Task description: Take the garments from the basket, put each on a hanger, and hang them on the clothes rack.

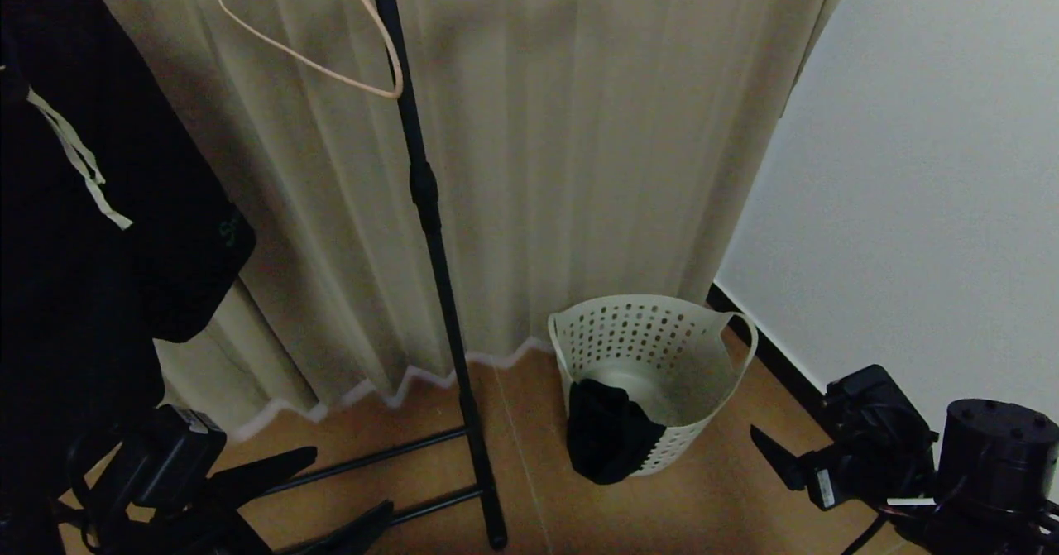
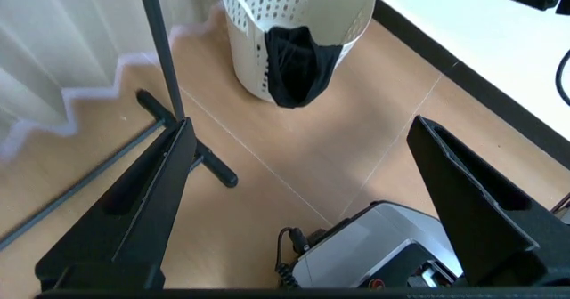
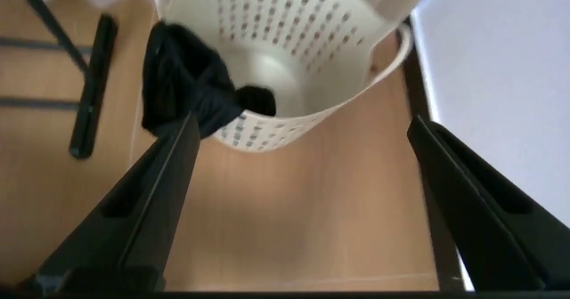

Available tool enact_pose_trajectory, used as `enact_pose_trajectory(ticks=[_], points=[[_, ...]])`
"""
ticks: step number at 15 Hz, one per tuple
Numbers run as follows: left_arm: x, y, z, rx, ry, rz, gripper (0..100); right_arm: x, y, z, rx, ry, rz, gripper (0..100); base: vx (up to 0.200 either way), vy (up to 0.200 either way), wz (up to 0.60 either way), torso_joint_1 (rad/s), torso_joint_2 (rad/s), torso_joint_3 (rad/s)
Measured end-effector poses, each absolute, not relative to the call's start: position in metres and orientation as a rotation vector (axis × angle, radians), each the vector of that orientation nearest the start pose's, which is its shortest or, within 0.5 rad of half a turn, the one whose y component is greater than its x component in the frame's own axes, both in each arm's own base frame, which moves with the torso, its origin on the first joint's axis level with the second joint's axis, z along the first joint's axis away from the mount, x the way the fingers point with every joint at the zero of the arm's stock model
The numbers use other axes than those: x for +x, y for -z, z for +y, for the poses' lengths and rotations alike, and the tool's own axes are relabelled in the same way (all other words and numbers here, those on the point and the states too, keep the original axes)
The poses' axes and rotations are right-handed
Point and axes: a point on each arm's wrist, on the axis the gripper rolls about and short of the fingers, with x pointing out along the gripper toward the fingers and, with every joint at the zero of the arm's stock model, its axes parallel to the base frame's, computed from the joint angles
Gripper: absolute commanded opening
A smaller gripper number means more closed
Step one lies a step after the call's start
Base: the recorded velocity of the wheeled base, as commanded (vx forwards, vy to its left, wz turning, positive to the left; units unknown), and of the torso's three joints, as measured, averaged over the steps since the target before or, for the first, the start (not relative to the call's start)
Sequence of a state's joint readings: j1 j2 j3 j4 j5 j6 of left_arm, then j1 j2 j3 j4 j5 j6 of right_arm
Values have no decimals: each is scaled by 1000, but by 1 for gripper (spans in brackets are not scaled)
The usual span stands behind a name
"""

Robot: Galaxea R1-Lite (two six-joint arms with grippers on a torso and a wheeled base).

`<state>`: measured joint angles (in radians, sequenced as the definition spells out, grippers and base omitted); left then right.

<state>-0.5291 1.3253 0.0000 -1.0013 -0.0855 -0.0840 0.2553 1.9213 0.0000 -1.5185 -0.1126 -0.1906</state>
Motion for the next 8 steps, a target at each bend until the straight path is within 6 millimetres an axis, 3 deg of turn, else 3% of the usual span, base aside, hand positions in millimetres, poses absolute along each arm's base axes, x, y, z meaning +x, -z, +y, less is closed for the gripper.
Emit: enact_pose_trajectory(ticks=[5, 8], points=[[120, -107, -73, -6, 596, 350, 100, 203, -50, 51, -256, -188, 391, 100, 0, 0, 0, 4, 4, -197], [121, -105, -73, -4, 595, 359, 100, 215, -52, 54, -243, -187, 357, 100, 0, 0, 0, 2, 1, -204]])
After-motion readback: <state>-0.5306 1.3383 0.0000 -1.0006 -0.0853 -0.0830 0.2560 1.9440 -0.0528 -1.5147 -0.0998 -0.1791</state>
